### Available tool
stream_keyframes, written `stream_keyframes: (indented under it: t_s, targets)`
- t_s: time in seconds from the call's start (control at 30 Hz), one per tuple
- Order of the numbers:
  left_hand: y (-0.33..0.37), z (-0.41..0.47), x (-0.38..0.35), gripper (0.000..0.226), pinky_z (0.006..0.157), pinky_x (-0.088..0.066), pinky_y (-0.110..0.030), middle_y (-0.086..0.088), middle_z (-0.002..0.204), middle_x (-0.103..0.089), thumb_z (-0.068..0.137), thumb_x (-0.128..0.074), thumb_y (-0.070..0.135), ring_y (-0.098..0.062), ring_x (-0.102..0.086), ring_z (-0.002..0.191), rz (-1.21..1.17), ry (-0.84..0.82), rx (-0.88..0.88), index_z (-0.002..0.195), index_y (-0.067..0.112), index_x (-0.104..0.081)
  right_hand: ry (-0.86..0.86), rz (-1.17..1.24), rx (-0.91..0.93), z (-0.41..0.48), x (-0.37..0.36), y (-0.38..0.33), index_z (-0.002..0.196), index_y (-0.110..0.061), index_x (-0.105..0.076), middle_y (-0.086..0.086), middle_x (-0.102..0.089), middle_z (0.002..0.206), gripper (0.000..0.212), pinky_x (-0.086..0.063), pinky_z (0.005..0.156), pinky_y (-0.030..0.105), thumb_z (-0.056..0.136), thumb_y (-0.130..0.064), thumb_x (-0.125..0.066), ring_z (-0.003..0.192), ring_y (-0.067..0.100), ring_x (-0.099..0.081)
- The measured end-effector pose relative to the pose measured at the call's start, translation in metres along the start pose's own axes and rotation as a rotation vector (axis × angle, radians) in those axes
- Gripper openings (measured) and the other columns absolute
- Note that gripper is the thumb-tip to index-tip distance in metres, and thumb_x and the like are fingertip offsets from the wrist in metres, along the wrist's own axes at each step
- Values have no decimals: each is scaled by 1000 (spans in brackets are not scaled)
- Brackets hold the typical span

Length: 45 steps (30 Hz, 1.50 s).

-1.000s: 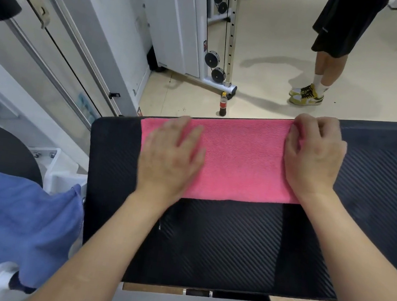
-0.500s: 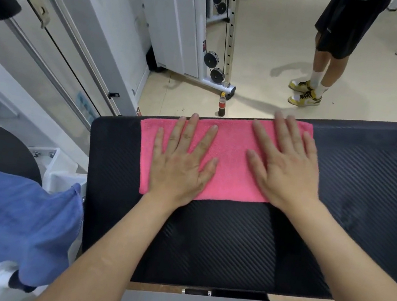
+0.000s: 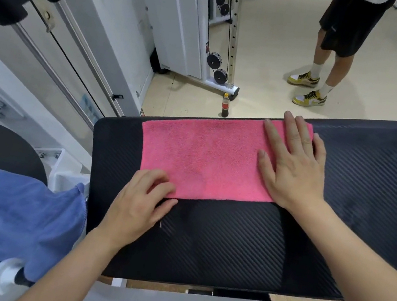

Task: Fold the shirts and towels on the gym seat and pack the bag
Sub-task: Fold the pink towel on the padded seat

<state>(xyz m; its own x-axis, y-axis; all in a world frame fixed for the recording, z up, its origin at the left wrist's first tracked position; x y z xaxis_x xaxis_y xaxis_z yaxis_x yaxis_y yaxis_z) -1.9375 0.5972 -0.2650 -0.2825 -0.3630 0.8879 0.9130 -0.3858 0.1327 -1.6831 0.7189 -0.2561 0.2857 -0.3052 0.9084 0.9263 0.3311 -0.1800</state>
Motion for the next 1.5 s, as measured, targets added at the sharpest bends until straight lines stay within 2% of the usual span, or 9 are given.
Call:
stream_keyframes:
  t_s: [0.27, 0.4, 0.53, 0.77, 0.93, 1.03, 1.23, 1.37, 1.5]
  targets:
    - [-6, -8, 9, 35, 93, -48, -42, -13, 116, -62, 87, -43, 0, -31, -58, 103, 82, -6, -45, 116, 4, -63, 80, 100, 31, -3, 12, -3, 137, -26, -43, 9, -25, 157, 53, -18, 109, 50, 93, -54, -37, 143, 27, -23]
    - [-4, 0, 9, 43, 93, -46, -39, -15, 112, -59, 82, -38, 1, -31, -51, 103, 104, -24, -6, 116, 1, -65, 54, 87, 303, -37, 30, -16, 124, -22, -55, 12, -47, 134, 52, -30, 95, 47, 86, -58, -50, 121, 31, -45]
    - [-9, 1, 7, 41, 91, -49, -43, -15, 113, -54, 81, -40, 0, -34, -49, 107, 141, -1, 38, 114, 3, -64, -46, 5, 486, -75, 22, -3, 123, -19, -57, 12, -52, 132, 39, -39, 90, 44, 89, -38, -54, 113, 29, -53]
    - [-21, 6, 9, 28, 95, -44, -37, -13, 109, -61, 83, -52, 9, -30, -54, 103, 101, 35, 38, 109, 4, -62, 102, 48, 451, -73, 22, 17, 115, -6, -66, 12, -63, 124, 33, -48, 72, 40, 86, -13, -52, 114, 27, -54]
    - [-26, 23, 30, 29, 89, -41, -22, 6, 98, -66, 81, -50, 19, -16, -60, 96, -129, -67, 316, 101, 14, -70, 10, 356, 192, -57, 41, 12, 102, -6, -71, 4, -69, 106, 28, -41, 94, 24, 87, -14, -49, 102, 25, -60]
    - [-26, 26, 62, 20, 76, -44, -26, 18, 82, -65, 73, -56, 26, -2, -57, 80, -408, -61, 583, 88, 33, -67, -141, 663, -131, -50, 76, 20, 95, -17, -72, -11, -68, 83, 25, -40, 77, 11, 87, -1, -55, 85, 8, -59]
    - [-10, 7, 109, 23, 66, -47, -12, 12, 85, -67, 77, -67, 13, -1, -58, 75, -1019, 34, 633, 90, 32, -70, -448, 1207, -325, -58, 113, 24, 90, -16, -75, 3, -61, 68, 19, -37, 42, 15, 88, -7, -59, 53, 7, -47]
    - [-20, -34, 61, 21, 58, -45, -15, 4, 80, -63, 90, -62, 4, -2, -54, 65, -958, 56, 884, 99, 22, -59, -606, 1188, -476, -77, 65, 28, 100, -15, -75, 9, -59, 76, 18, -38, 43, 17, 86, -16, -62, 61, 16, -47]
    - [-26, -65, 26, 22, 59, -42, -10, 2, 81, -63, 90, -62, 3, -7, -54, 69, -735, 108, 1010, 102, 18, -52, -502, 1038, -652, -86, 24, 31, 99, -10, -66, 5, -69, 74, 19, -44, 45, 19, 99, -3, -48, 59, 10, -65]
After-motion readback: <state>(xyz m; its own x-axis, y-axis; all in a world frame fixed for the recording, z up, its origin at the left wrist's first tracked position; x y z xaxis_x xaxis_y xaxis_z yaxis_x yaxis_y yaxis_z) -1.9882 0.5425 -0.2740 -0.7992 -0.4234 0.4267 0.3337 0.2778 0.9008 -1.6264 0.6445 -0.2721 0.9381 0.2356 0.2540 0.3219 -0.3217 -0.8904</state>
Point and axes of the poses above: each hand's wrist, its own z-axis towards the middle knuckle, its own x-axis out of the back of the hand, y = z × x, the point moved 6 cm from there along z, towards the middle knuckle
